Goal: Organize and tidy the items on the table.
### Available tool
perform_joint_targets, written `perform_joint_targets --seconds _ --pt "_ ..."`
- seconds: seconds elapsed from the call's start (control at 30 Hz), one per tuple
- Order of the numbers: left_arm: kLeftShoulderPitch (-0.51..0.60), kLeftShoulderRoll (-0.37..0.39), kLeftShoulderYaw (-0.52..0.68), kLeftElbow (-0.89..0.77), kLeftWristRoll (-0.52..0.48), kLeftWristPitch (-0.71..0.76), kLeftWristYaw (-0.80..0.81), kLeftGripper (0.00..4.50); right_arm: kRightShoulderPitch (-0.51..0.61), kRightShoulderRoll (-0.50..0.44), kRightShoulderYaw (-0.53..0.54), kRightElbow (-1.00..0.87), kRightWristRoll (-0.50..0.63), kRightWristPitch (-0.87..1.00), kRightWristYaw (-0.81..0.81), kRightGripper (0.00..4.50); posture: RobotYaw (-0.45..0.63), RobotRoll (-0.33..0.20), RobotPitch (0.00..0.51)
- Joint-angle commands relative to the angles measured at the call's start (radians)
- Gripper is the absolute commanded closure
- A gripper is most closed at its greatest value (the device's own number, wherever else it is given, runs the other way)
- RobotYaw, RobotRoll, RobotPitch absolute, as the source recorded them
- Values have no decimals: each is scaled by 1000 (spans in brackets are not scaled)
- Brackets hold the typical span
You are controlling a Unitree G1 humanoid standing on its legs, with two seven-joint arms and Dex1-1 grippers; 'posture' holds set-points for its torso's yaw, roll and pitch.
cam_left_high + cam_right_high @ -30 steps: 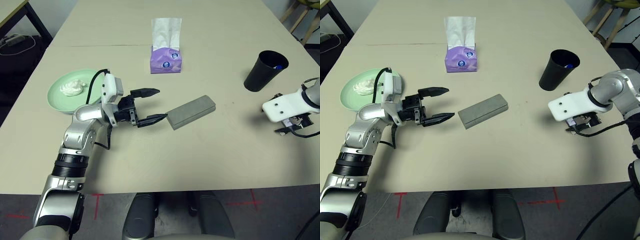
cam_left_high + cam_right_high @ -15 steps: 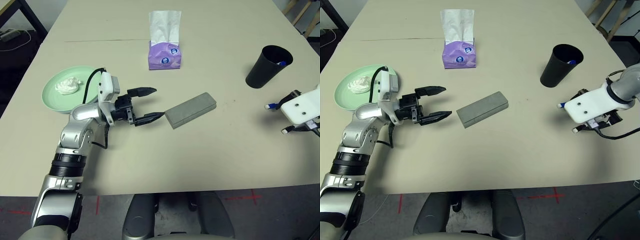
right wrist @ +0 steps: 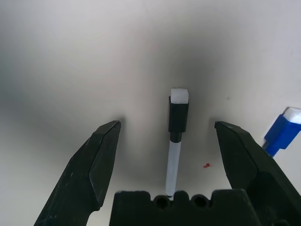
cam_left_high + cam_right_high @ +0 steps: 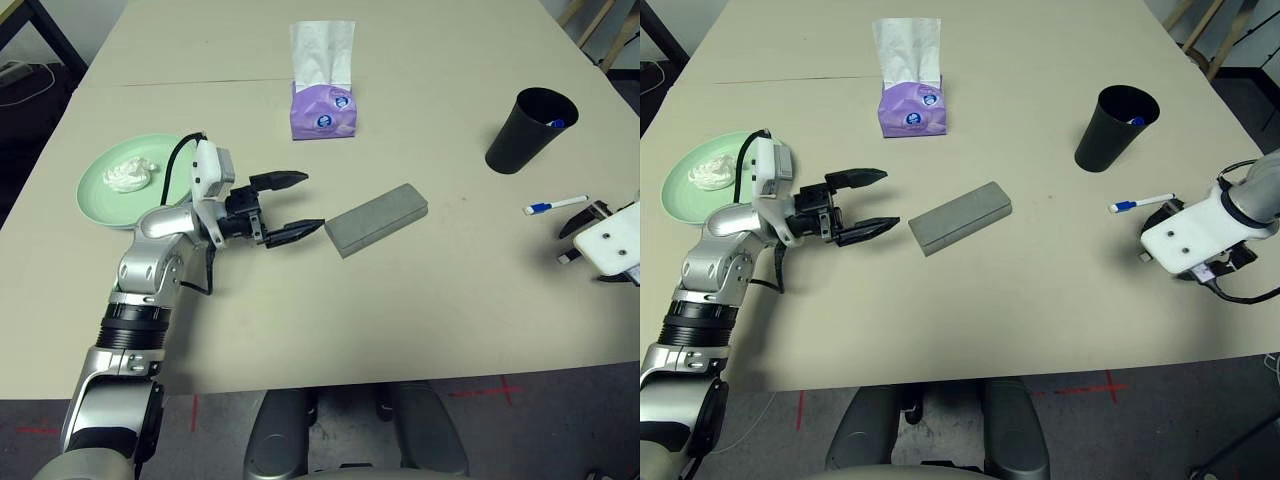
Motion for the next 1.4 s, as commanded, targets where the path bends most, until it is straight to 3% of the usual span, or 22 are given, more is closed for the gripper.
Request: perform_joint_targets --seconds 0.03,0.5,0.6,0.87,0.93,1.07,1.27,1.4 --pt "-2 9 -3 14 13 -9 -1 46 -10 11 11 20 -31 -23 -30 0 36 0 276" --pt "0 20 3 8 14 -11 6 46 -2 19 26 29 -48 -49 -18 0 50 0 274" --pt "-3 22 3 10 13 -11 7 0 8 16 26 19 -44 -46 -8 612 52 0 273" --pt "-10 24 4 16 14 -17 8 0 13 21 21 3 -34 -38 9 3695 55 0 271" --pt "-11 25 3 17 15 -19 8 0 10 24 21 1 -36 -36 8 4134 55 0 269" --pt "-13 23 3 20 16 -23 10 0 -4 32 18 -3 -28 -24 15 4134 55 0 266" --pt "-28 19 -2 43 20 -36 8 0 -99 72 -11 -61 102 159 139 4134 42 0 252" --pt "-43 12 -7 63 25 -48 7 0 -114 41 40 -218 361 475 145 4134 34 0 242"
